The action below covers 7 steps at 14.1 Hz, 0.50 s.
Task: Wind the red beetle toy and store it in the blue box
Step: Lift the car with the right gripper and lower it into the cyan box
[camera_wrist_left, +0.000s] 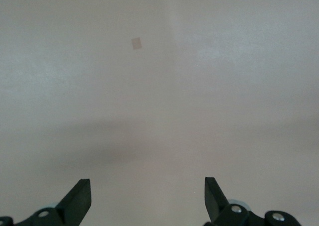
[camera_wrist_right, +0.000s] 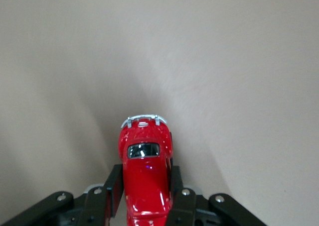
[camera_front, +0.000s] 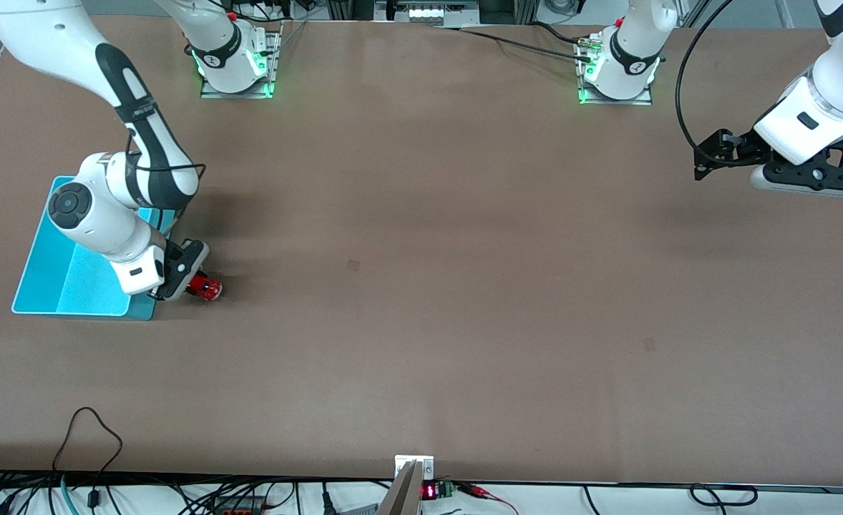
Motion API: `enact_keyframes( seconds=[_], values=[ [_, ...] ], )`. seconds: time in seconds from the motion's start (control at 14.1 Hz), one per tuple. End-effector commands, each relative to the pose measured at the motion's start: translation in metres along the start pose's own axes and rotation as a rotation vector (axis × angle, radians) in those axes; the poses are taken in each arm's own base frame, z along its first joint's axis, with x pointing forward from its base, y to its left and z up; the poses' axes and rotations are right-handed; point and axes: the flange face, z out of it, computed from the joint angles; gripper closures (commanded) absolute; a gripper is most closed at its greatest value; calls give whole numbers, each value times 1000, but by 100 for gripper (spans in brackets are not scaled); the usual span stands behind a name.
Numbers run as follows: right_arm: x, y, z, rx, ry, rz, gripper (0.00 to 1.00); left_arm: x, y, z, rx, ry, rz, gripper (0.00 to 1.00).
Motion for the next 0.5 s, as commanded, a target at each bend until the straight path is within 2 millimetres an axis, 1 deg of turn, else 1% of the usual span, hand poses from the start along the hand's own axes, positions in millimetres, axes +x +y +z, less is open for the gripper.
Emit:
enact_keyframes(
  seconds=[0.0,0.07,0.14,0.21,0.28,0.36,0.43],
  values=[
    [17,0,-54,17,-21,198,100,0,-2,-4,-11,-6,-3,0],
    [14,2,-70,21,-23,251,100,0,-2,-4,-11,-6,-3,0],
    [6,7,-84,9,-23,339,100,0,-2,-4,-11,-6,-3,0],
    [-5,12,-99,4,-32,457,100,0,-2,-4,-11,-6,-3,0],
    [-15,15,-108,10,-57,585,100,0,-2,-4,-11,-6,-3,0],
    [-29,22,-118,5,-69,690,100,0,-2,-4,-11,-6,-5,0],
    [-51,30,-126,4,-87,768,100,0,-2,-4,-11,-6,-5,0]
  ],
)
